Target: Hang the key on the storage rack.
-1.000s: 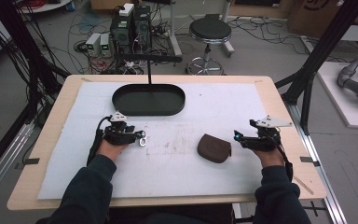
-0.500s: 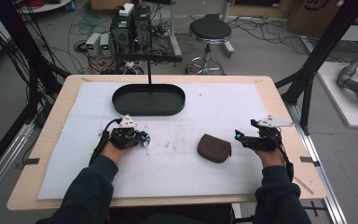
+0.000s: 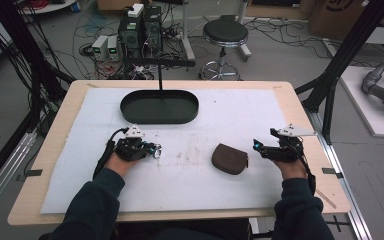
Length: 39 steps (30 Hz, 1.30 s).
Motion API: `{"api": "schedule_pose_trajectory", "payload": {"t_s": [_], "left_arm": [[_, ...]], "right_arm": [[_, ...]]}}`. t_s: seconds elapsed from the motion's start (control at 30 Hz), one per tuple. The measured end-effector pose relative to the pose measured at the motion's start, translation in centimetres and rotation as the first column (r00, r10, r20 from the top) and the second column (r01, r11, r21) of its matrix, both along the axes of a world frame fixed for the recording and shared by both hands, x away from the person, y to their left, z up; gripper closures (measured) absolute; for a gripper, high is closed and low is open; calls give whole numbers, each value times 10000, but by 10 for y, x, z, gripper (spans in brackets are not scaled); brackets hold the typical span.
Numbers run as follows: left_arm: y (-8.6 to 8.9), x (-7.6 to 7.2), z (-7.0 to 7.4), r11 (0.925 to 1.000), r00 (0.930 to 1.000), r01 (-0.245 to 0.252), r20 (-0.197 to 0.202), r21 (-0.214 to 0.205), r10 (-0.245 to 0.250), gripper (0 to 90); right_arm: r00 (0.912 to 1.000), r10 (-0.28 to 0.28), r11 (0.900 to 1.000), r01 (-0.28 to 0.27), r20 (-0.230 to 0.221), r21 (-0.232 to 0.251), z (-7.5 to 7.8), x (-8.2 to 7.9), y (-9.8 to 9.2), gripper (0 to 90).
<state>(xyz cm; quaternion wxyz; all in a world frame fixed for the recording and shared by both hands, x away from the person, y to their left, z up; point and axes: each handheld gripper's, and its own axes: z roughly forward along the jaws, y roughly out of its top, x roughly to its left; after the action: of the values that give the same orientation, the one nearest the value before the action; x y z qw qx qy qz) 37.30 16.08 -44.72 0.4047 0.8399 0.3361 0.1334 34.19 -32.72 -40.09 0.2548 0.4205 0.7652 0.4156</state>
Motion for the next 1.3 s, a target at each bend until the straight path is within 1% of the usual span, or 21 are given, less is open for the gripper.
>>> {"api": "schedule_pose_trajectory", "payload": {"t_s": [0.1,0.17,0.2,0.27,0.33,0.4,0.5,0.57,0.7,0.73,0.77,0.8,0.83,0.97,1.0,1.03,1.07,1.13,1.2,1.23,1.3], "left_arm": [[0,0,1,9999,9998,148,95,-10,-148,792],[-1,-1,0,9994,9994,330,66,61,-331,856],[-1,-2,0,9990,9990,448,37,68,-449,874],[-2,-2,0,9986,9987,508,40,150,-509,877],[-1,-2,1,9987,9988,496,-10,78,-496,878],[0,-2,2,9992,9993,371,7,-116,-371,880],[4,-2,6,9987,9996,172,216,-475,-162,880],[7,-2,8,9978,9996,51,264,-656,-33,880],[8,-1,8,9977,9997,-118,186,-673,131,881],[9,-1,9,9965,9994,-280,174,-791,295,881],[9,-1,9,9965,9994,-280,174,-791,295,881],[11,-2,12,9940,9986,-361,345,-1029,399,881],[11,-2,12,9940,9986,-361,345,-1029,399,881],[18,-4,19,9866,9958,-555,631,-1532,658,882],[22,-5,23,9842,9939,-577,833,-1672,724,882],[22,-5,23,9842,9939,-577,833,-1672,724,882],[24,-5,26,9830,9926,-579,956,-1742,754,882],[28,-7,30,9754,9861,-708,1324,-2086,999,882],[32,-7,35,9743,9822,-762,1524,-2118,1100,882],[33,-6,38,9737,9816,-751,1562,-2153,1102,882],[37,-3,47,9740,9778,-761,1752,-2133,1147,883]], "right_arm": [[10000,12,10000,-12,11,-16,0,0,0,203],[10000,2,10000,-2,-11,-35,0,0,0,203],[10000,26,10000,-26,23,-56,-1,1,0,203],[10000,3,10000,-3,-18,-30,-1,1,0,203],[10000,16,10000,-16,-16,-17,-1,1,-1,203],[10000,-5,10000,5,25,-4,0,1,-1,203],[10000,-19,10000,19,3,5,0,1,-1,203],[10000,-27,10000,27,6,16,0,1,-1,203],[10000,-46,10000,46,-23,43,0,1,-1,203],[10000,-45,10000,45,-21,34,0,1,-2,203],[10000,-34,10000,35,-15,35,0,1,-2,203],[10000,-52,10000,52,-2,53,0,1,-2,203],[10000,-52,10000,52,-2,53,0,1,-2,203],[10000,-83,10000,83,-7,40,0,1,-2,203],[10000,-89,9999,89,-1,61,0,1,-2,203],[10000,-89,9999,89,-1,61,0,1,-2,203],[9999,-97,9999,96,31,98,0,0,-3,203],[9999,-121,9999,121,11,112,1,0,-3,203],[9999,-106,9999,105,55,117,1,0,-3,203],[9999,-139,9998,138,68,169,1,0,-4,203],[9999,-133,9997,132,77,193,1,1,-4,203]]}}
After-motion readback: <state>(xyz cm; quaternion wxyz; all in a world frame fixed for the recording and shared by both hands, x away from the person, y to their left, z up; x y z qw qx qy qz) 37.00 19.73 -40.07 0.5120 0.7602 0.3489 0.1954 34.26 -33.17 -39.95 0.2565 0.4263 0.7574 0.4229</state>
